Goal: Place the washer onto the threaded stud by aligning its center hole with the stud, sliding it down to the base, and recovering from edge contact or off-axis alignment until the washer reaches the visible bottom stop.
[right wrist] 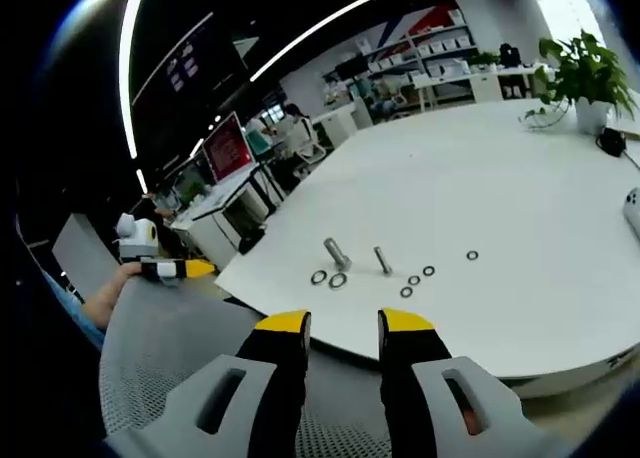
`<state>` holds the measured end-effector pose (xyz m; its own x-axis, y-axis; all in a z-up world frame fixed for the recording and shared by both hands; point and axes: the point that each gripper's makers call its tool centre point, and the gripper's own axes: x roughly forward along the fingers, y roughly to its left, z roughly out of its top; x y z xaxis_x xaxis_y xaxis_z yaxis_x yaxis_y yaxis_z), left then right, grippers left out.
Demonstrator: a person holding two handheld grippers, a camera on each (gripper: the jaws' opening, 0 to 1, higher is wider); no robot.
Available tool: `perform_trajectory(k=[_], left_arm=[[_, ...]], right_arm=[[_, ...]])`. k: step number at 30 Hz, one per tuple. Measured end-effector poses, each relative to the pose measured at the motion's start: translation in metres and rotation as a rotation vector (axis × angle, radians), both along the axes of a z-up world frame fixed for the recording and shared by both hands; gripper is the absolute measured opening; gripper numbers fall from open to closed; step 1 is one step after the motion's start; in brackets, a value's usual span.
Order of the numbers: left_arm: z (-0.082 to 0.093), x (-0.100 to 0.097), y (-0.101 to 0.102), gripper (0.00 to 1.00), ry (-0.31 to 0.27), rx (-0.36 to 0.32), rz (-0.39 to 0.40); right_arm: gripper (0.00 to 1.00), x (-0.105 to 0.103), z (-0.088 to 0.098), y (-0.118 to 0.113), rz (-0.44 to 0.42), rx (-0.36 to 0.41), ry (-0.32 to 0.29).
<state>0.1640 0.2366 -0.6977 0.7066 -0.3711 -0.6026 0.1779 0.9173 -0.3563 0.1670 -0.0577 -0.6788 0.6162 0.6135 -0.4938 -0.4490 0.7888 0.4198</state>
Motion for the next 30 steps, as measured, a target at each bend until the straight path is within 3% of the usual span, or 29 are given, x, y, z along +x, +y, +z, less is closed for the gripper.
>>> perform_trajectory(k=[30], left_arm=[[-0.0002,0.0,-0.0013,0.24,-0.002,0.0,-0.007]], right_arm=[[0.29,-0.0008,-0.0025,0.0001,0.01,-0.011,0.006]])
